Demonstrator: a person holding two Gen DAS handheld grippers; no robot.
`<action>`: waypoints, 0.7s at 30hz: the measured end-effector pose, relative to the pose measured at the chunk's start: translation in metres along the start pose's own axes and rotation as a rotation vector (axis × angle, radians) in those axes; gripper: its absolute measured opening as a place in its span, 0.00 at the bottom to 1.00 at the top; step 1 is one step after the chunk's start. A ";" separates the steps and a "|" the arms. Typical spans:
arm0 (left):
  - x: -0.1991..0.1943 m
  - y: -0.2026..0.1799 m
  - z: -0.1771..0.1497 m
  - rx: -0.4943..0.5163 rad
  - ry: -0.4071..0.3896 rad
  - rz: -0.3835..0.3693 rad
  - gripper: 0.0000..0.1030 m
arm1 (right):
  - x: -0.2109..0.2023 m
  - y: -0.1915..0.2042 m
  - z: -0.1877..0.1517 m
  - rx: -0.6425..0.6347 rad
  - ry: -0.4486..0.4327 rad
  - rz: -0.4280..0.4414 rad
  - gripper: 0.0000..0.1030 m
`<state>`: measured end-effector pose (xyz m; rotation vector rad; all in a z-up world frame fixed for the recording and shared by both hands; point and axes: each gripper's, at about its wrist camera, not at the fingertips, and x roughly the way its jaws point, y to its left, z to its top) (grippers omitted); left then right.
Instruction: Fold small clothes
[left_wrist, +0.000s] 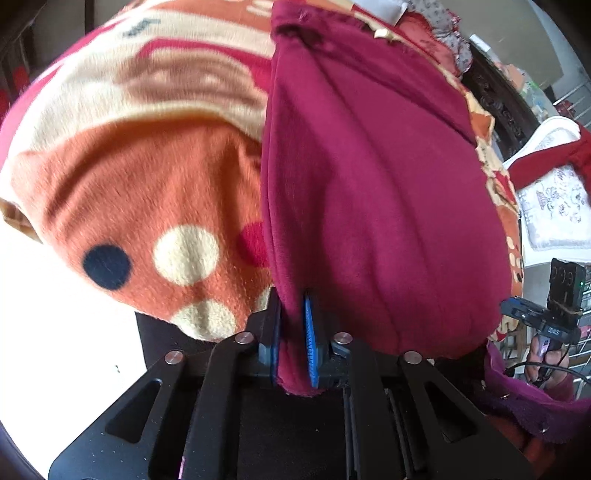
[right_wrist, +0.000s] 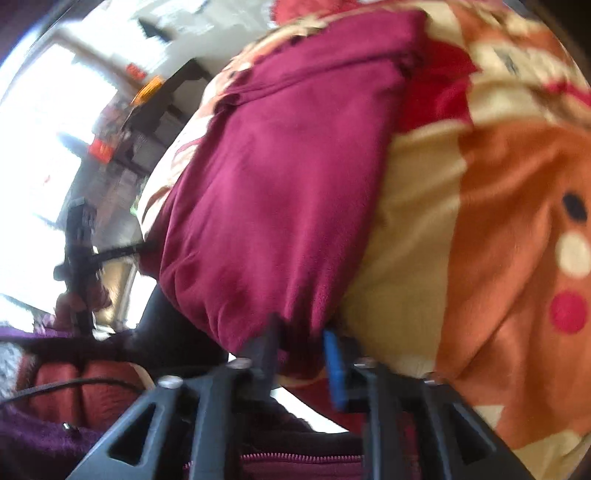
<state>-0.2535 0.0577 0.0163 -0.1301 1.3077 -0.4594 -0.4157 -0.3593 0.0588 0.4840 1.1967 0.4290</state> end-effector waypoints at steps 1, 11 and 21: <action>0.003 -0.001 0.000 -0.006 0.013 0.003 0.15 | 0.000 -0.001 -0.001 0.008 -0.003 0.014 0.45; 0.003 -0.018 -0.001 0.088 0.018 -0.010 0.11 | 0.002 0.025 -0.009 -0.092 -0.005 -0.015 0.15; -0.089 -0.025 0.065 0.079 -0.321 -0.111 0.07 | -0.081 0.040 0.058 -0.068 -0.283 0.178 0.13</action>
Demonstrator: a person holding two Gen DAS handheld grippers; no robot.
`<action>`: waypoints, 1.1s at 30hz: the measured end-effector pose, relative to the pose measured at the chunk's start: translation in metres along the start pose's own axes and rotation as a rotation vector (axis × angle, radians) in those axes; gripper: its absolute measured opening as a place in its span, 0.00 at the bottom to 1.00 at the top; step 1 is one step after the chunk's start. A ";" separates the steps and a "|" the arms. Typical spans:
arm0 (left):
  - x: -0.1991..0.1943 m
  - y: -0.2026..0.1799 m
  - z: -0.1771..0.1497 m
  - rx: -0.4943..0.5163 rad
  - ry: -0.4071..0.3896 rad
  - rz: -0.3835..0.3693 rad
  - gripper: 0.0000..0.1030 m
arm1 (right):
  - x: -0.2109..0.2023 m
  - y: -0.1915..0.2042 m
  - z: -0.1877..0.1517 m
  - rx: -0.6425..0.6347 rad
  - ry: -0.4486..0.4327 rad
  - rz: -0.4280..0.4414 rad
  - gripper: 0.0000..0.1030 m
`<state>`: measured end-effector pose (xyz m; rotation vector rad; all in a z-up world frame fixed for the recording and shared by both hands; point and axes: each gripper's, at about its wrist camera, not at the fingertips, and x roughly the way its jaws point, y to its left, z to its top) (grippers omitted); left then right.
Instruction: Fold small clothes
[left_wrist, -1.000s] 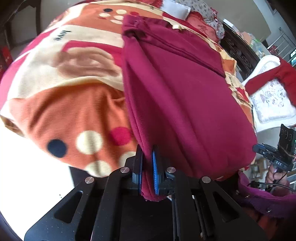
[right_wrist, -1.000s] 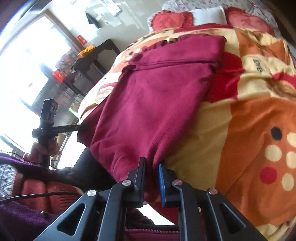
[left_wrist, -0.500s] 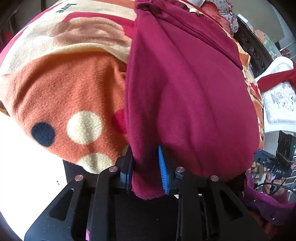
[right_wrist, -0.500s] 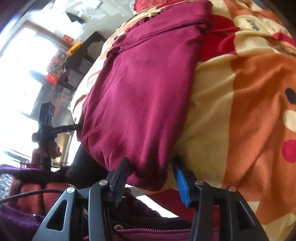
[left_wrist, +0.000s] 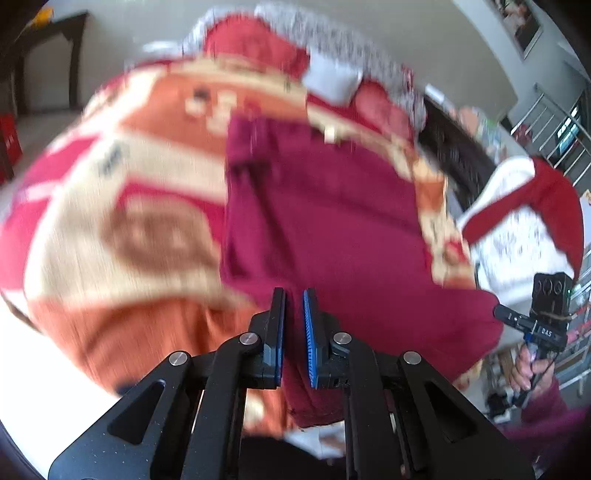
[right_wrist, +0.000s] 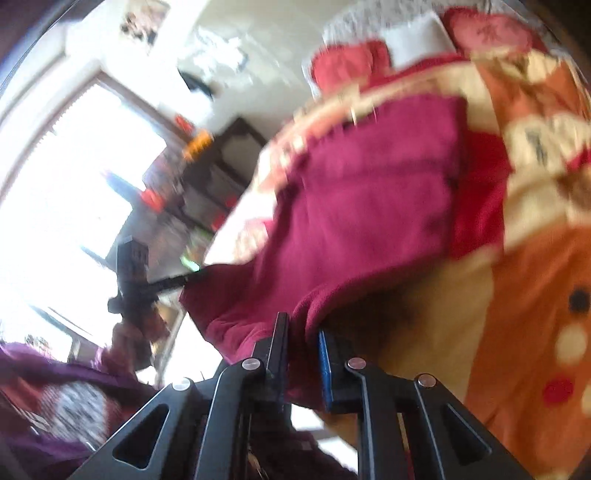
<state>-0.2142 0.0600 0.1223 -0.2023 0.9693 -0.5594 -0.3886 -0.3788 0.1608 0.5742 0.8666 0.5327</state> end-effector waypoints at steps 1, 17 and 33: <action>-0.002 0.000 0.014 0.003 -0.035 0.006 0.06 | -0.001 0.000 0.010 -0.003 -0.027 -0.006 0.13; 0.041 0.022 0.053 -0.066 0.108 0.011 0.23 | 0.040 -0.018 0.077 -0.006 0.010 -0.128 0.06; 0.070 0.039 -0.080 -0.072 0.445 0.078 0.61 | 0.028 -0.069 -0.055 0.243 0.343 -0.093 0.52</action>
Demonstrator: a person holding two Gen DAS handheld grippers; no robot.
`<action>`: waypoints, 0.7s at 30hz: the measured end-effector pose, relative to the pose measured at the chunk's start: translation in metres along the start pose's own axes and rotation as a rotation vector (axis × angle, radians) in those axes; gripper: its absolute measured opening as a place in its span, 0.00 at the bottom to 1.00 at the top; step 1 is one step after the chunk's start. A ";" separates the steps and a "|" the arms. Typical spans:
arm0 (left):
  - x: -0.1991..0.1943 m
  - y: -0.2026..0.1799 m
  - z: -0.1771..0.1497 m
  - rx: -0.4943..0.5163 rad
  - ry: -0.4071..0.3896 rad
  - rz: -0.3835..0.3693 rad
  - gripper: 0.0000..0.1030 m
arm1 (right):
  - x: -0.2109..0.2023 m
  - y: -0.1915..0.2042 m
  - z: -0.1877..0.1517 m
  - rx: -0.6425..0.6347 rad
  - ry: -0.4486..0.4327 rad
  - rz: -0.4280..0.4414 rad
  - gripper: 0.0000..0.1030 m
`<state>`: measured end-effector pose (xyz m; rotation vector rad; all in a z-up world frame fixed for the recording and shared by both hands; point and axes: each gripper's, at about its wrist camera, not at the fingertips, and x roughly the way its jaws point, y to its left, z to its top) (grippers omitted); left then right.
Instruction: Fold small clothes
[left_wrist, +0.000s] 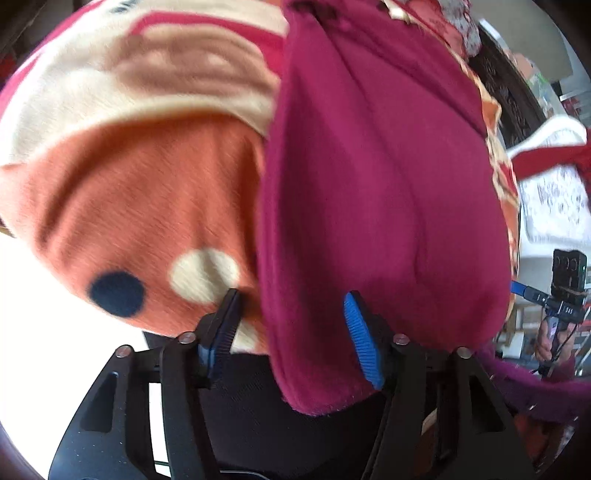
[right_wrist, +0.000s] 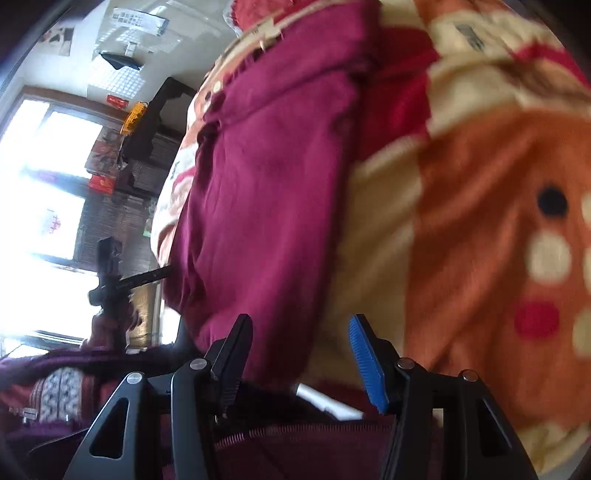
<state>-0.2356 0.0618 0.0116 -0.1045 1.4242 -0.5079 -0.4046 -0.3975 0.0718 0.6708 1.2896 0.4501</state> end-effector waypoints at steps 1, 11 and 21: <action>0.000 -0.005 0.000 0.021 -0.012 0.007 0.63 | 0.004 -0.003 -0.006 0.013 0.013 0.019 0.53; 0.007 -0.012 0.005 0.003 0.016 -0.067 0.56 | 0.058 0.016 -0.011 0.001 0.006 0.147 0.53; -0.048 -0.010 0.035 0.018 -0.124 -0.153 0.09 | 0.009 0.072 0.016 -0.227 -0.133 0.127 0.13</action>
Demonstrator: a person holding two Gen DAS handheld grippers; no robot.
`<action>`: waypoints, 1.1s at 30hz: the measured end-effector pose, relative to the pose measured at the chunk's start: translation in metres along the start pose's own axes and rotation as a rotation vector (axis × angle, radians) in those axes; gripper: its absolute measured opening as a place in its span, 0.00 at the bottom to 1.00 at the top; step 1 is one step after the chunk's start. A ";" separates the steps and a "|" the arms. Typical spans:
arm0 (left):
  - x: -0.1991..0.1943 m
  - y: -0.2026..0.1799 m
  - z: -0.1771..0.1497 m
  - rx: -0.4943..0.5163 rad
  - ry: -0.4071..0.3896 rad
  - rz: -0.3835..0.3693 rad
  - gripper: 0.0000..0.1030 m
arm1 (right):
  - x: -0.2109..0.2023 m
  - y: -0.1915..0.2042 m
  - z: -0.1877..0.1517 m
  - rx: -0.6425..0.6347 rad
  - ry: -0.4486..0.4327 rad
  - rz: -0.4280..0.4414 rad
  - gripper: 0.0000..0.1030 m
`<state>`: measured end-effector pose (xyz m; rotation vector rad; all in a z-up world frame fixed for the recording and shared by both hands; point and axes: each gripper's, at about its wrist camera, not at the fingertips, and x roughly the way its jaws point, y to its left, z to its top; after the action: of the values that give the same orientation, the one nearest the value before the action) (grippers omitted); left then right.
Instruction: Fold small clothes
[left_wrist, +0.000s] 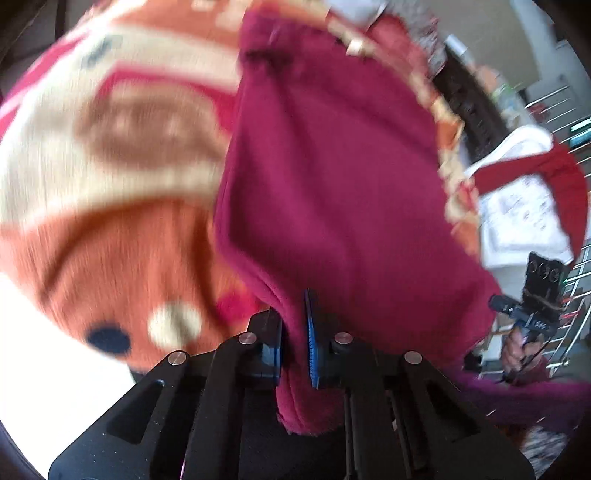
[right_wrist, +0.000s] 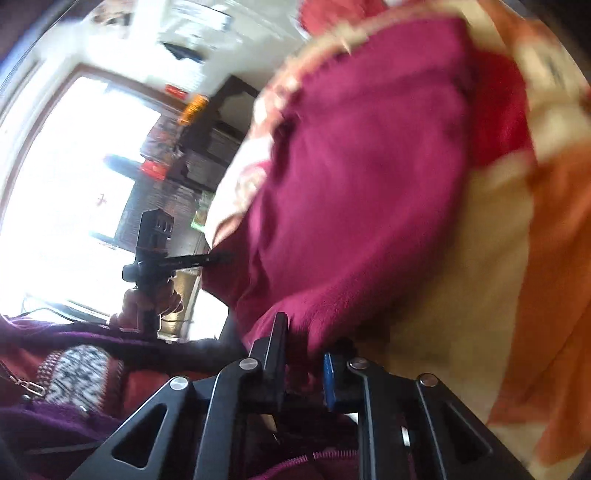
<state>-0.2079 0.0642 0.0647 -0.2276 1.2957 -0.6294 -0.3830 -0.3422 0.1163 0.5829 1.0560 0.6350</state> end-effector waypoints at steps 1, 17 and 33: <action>-0.008 -0.005 0.014 0.012 -0.048 -0.008 0.09 | -0.003 0.004 0.008 -0.018 -0.025 -0.004 0.12; -0.009 -0.039 0.198 0.087 -0.368 0.062 0.09 | -0.022 -0.028 0.178 -0.084 -0.383 -0.296 0.11; 0.075 0.005 0.287 -0.068 -0.218 0.088 0.15 | 0.022 -0.117 0.276 0.126 -0.301 -0.343 0.18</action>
<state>0.0739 -0.0262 0.0800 -0.2855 1.1111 -0.4726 -0.0998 -0.4428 0.1257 0.5693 0.8876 0.1738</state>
